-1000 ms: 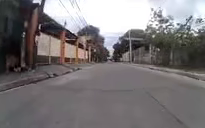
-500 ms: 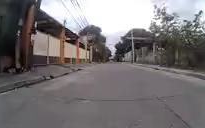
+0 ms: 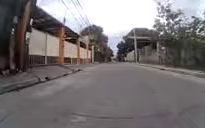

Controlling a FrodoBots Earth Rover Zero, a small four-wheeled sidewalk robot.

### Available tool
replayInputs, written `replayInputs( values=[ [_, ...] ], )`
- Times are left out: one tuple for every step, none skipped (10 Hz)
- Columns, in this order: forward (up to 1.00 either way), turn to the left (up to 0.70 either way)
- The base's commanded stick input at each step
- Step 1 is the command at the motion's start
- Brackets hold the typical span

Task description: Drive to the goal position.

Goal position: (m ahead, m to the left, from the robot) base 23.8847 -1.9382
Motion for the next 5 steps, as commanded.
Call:
replayInputs(
  values=[
    [1.0, 0.05],
    [1.0, 0.05],
    [1.0, 0.05],
    [1.0, 0.05],
    [1.0, 0.05]
  ],
)
